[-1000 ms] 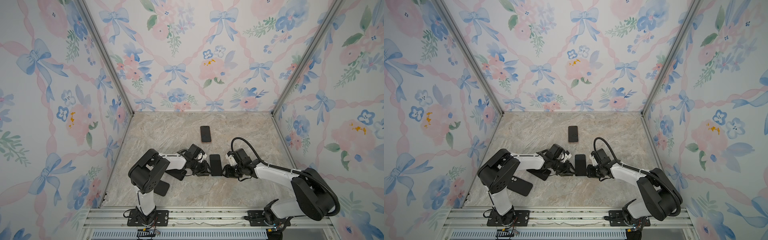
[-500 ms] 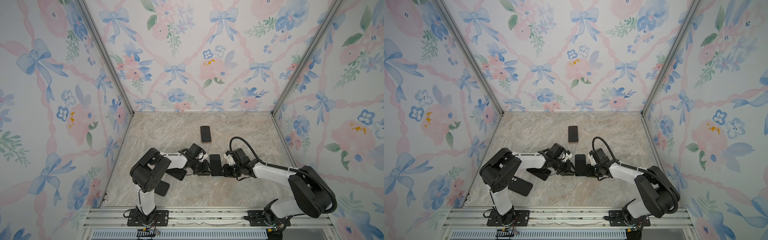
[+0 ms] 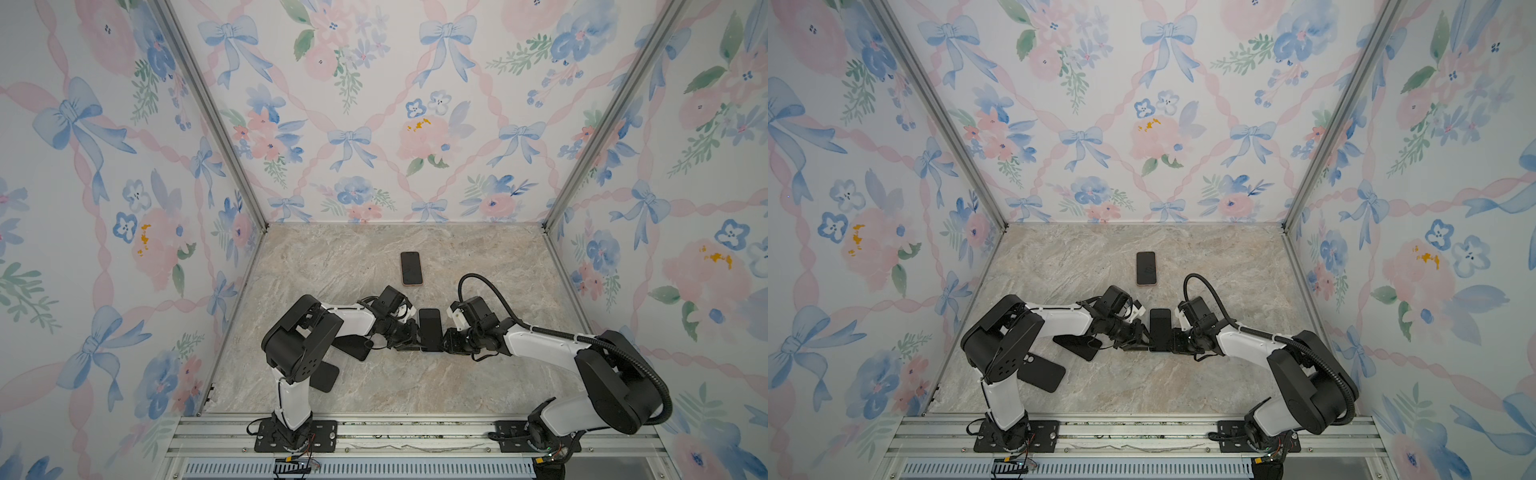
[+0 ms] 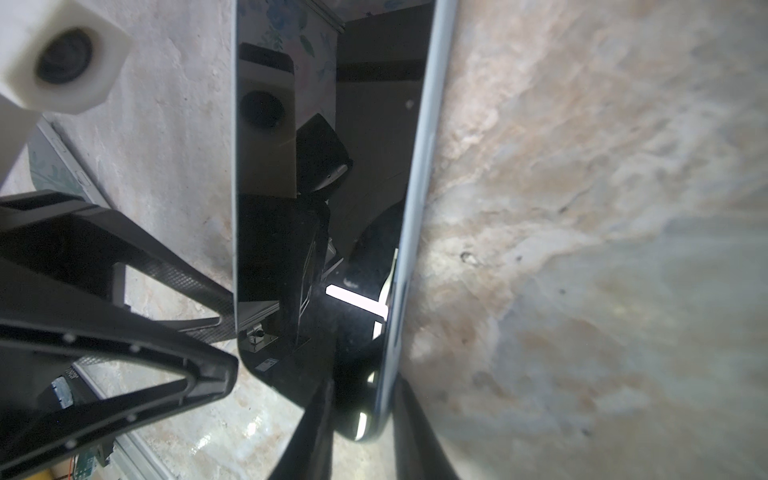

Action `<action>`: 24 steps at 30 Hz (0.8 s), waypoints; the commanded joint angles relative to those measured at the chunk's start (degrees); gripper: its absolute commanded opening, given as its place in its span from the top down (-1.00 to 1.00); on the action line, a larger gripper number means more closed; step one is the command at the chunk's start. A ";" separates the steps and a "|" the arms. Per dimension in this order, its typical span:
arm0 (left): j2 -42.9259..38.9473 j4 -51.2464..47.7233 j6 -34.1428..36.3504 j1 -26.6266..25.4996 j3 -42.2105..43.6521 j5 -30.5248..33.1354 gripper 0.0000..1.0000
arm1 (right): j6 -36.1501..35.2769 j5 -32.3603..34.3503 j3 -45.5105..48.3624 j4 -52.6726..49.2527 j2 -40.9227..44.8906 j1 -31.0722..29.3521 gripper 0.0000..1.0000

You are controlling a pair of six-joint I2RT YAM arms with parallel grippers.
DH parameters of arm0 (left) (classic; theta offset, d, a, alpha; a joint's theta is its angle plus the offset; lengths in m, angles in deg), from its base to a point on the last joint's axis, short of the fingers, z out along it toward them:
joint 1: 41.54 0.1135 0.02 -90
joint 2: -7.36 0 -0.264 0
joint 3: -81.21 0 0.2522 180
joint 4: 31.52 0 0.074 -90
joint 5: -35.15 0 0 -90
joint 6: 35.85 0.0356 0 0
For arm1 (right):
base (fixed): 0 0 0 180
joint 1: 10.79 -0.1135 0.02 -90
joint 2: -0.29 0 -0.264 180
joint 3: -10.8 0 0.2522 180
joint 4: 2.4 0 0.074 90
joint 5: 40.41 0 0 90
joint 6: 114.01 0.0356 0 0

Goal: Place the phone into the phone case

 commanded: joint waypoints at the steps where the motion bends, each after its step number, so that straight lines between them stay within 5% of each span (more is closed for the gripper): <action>1: 2.39 -2.06 1.05 -0.81 -0.79 1.89 0.28 | 0.38 -0.54 -0.81 0.32 -1.61 -1.33 0.50; 15: 1.31 -2.15 0.57 -0.99 0.06 2.47 0.29 | 0.87 -0.36 -0.58 0.21 -1.22 -1.77 0.61; 24: 2.00 -5.58 1.82 -1.15 -1.54 3.66 0.56 | 2.05 -0.22 0.80 2.52 -0.64 -2.82 0.61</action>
